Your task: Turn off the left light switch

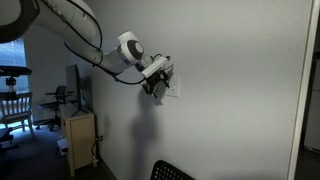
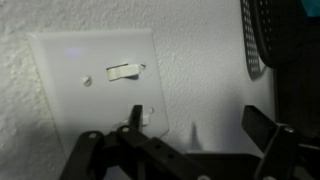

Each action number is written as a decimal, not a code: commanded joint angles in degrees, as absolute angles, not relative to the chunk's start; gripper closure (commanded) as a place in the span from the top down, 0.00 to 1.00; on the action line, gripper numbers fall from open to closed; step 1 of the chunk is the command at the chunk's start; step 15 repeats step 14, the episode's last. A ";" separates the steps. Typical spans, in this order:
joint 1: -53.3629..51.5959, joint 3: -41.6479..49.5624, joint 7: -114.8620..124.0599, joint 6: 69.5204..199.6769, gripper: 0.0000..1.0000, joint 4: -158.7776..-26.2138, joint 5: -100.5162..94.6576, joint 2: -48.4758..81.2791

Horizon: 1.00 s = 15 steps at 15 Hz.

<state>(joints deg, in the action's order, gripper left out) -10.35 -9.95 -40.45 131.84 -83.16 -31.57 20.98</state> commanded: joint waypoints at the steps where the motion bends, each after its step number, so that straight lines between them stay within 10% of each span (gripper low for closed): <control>1: -11.52 -9.12 -41.28 127.44 1.00 -87.33 -31.20 17.79; 15: -12.91 -10.19 -40.22 121.68 1.00 -94.47 -31.60 13.31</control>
